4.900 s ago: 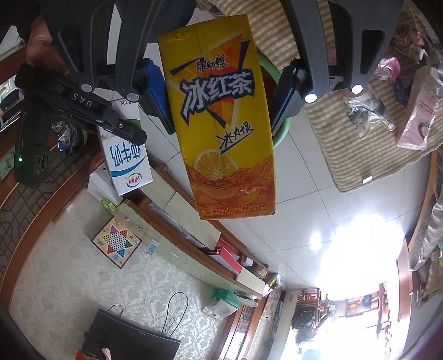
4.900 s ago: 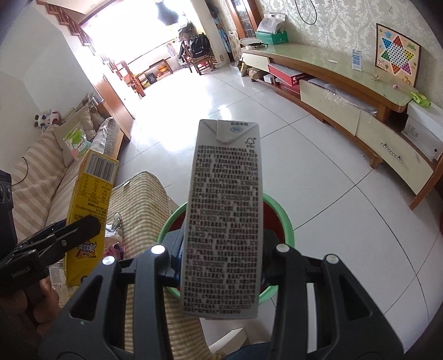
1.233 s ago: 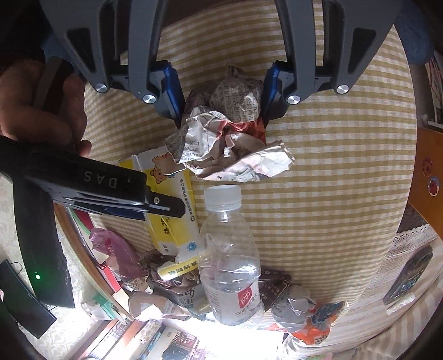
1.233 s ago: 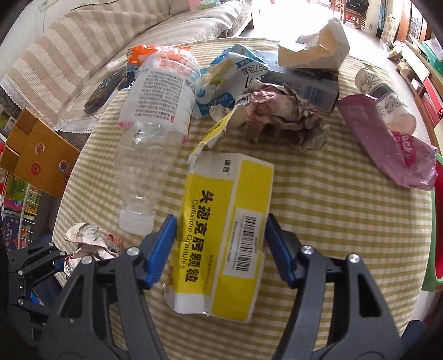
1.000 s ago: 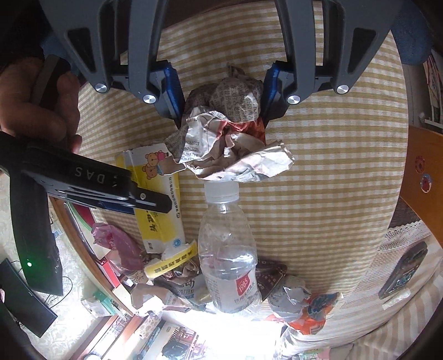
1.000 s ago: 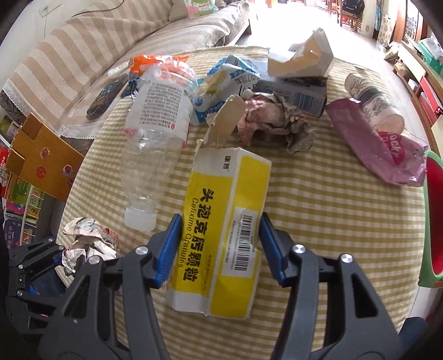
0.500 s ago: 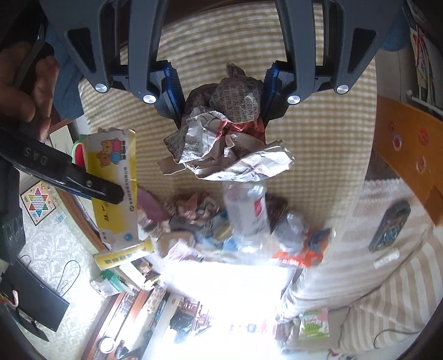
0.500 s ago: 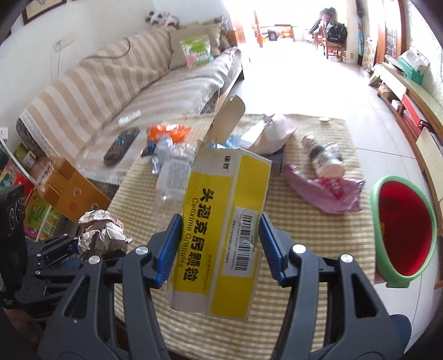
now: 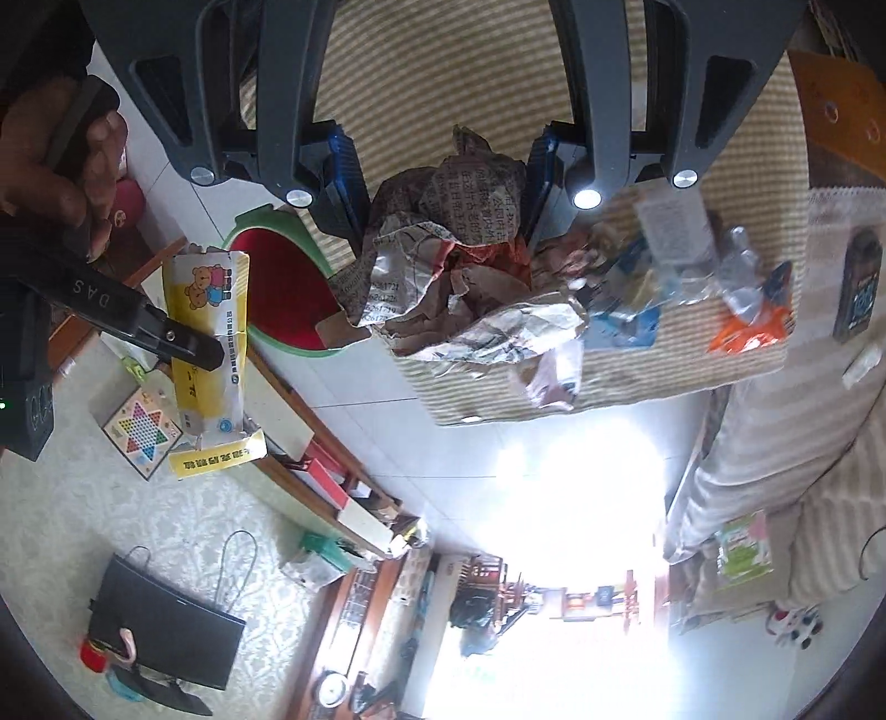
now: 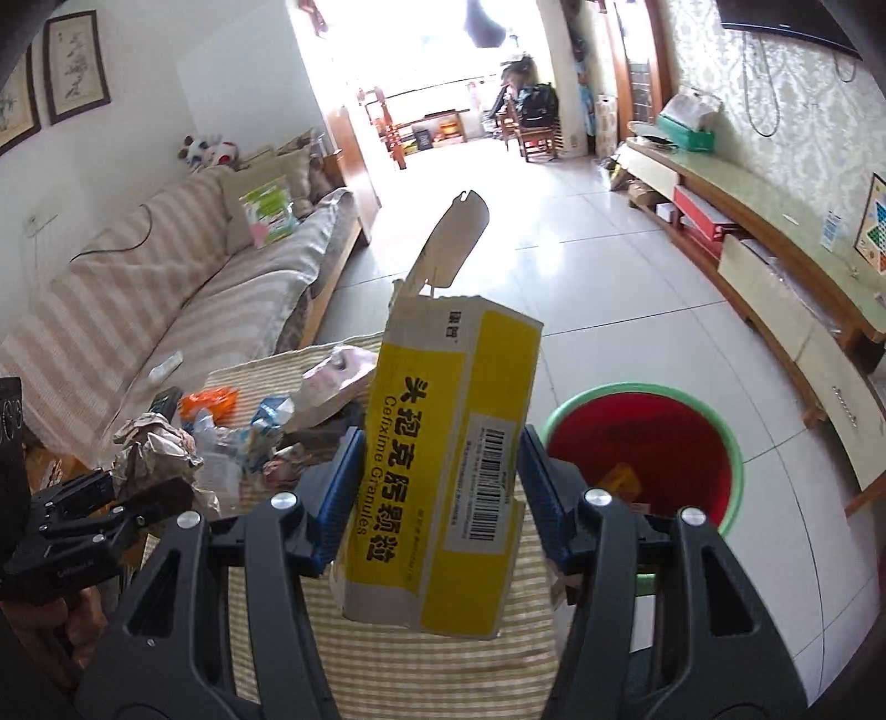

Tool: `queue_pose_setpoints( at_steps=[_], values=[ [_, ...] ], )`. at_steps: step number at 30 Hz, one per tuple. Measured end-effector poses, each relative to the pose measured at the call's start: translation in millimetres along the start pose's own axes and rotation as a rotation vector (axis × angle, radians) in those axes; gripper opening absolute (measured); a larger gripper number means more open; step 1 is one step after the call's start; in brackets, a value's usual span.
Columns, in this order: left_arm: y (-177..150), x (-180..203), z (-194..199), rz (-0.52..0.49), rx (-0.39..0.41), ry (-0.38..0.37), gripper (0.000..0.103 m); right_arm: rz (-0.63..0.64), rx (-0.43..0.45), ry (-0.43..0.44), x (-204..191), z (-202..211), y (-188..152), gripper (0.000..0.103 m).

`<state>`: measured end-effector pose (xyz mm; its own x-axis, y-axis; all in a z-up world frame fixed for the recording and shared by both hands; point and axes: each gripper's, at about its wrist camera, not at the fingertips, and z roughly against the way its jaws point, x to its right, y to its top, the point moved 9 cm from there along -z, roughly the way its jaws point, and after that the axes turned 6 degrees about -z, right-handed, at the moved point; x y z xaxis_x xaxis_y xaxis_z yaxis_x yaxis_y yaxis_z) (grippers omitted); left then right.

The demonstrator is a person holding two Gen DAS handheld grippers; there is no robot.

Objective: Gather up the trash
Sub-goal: 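Carry the foil and yellow box over the red bin and release both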

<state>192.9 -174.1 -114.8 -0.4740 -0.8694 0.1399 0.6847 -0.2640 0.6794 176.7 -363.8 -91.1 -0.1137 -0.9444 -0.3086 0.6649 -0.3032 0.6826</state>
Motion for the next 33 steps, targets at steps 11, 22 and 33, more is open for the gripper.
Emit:
queue_pose_setpoints(
  at_steps=[11,22,33],
  values=[
    [71.1,116.4,-57.3,-0.165,0.007,-0.157,0.045,-0.107,0.045,-0.125,120.3,12.8,31.0,0.054],
    [93.0,177.0,-125.8,-0.228,-0.044,-0.222,0.045,-0.167,0.035,-0.162,181.9,7.6,41.9,0.054],
    [78.8,202.7,-172.4,-0.268,-0.124,-0.244,0.046,-0.197,-0.004,-0.153,201.3,-19.2,46.1,0.055]
  ],
)
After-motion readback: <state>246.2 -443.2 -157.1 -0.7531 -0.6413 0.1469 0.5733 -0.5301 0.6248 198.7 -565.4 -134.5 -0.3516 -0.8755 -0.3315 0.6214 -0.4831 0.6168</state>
